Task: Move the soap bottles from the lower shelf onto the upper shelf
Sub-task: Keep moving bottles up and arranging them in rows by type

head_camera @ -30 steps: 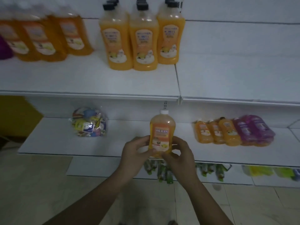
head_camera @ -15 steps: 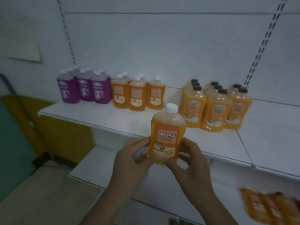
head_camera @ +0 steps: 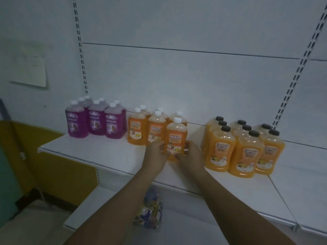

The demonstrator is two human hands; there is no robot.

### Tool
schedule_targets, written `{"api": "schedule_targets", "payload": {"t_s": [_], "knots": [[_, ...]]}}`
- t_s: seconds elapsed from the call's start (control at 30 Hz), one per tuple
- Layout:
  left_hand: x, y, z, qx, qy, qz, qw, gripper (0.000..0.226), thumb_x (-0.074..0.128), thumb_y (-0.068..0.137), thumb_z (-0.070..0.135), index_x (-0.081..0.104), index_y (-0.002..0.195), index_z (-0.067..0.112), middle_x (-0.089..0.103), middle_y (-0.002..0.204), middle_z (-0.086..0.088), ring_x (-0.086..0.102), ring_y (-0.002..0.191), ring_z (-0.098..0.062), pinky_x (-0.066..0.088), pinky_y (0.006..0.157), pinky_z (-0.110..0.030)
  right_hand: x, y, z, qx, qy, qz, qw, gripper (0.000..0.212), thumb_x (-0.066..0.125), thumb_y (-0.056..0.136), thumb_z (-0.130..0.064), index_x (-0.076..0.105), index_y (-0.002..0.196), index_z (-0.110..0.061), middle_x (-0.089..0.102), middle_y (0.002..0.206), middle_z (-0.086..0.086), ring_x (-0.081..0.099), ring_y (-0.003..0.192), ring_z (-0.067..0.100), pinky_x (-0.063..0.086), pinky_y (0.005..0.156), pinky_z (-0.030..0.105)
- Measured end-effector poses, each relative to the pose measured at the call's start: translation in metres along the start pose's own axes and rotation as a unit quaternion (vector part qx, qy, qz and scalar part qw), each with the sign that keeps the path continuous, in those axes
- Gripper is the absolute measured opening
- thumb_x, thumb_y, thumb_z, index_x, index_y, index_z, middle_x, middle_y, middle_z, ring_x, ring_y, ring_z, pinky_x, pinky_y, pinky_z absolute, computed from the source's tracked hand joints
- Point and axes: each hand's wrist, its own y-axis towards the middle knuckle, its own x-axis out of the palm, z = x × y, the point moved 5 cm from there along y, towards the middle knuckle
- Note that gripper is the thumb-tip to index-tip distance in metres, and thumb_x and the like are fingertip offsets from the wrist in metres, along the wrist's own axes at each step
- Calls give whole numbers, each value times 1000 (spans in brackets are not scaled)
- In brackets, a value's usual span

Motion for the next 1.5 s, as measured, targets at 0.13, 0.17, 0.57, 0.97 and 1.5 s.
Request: {"api": "schedule_targets", "payload": {"t_s": [0.13, 0.17, 0.57, 0.97, 1.5], "knots": [[12, 20, -15, -1, -15, -12, 1000, 20, 68, 95, 7, 75, 108, 21, 77, 102, 9, 71, 97, -5, 61, 92, -41, 7, 19, 11, 23, 0, 5, 1000, 40, 79, 87, -31, 58, 120, -20, 67, 105, -10, 67, 93, 8, 52, 71, 19], [15, 22, -15, -1, -20, -18, 1000, 19, 68, 96, 9, 74, 111, 20, 76, 104, 7, 71, 99, -7, 60, 94, -40, 8, 22, 13, 29, -1, 6, 1000, 40, 78, 87, -32, 59, 120, -20, 68, 106, -8, 68, 94, 10, 57, 75, 25], [21, 21, -5, -2, 40, -53, 998, 28, 67, 95, 13, 65, 122, 24, 72, 112, 6, 66, 106, -8, 55, 93, -30, 12, 35, 2, 33, 24, 6, 999, 16, 67, 96, -34, 56, 104, -26, 66, 98, -10, 65, 89, 7, 56, 80, 27], [19, -45, 70, 46, 66, -31, 996, 48, 69, 97, 27, 54, 142, 25, 62, 134, 9, 59, 119, -8, 50, 101, -33, -77, -81, -39, -81, 6, -34, 996, 55, 71, 95, -26, 49, 145, -17, 50, 127, -13, 45, 116, -1, 35, 95, 4], [301, -268, 52, 2, 75, -438, 896, 35, 68, 87, 58, 61, 120, 51, 64, 113, 34, 60, 108, 8, 52, 96, -28, -281, -340, 231, 235, -26, 125, 963, 37, 65, 94, -51, 56, 128, -38, 58, 118, -25, 58, 106, -4, 52, 84, 15]]}}
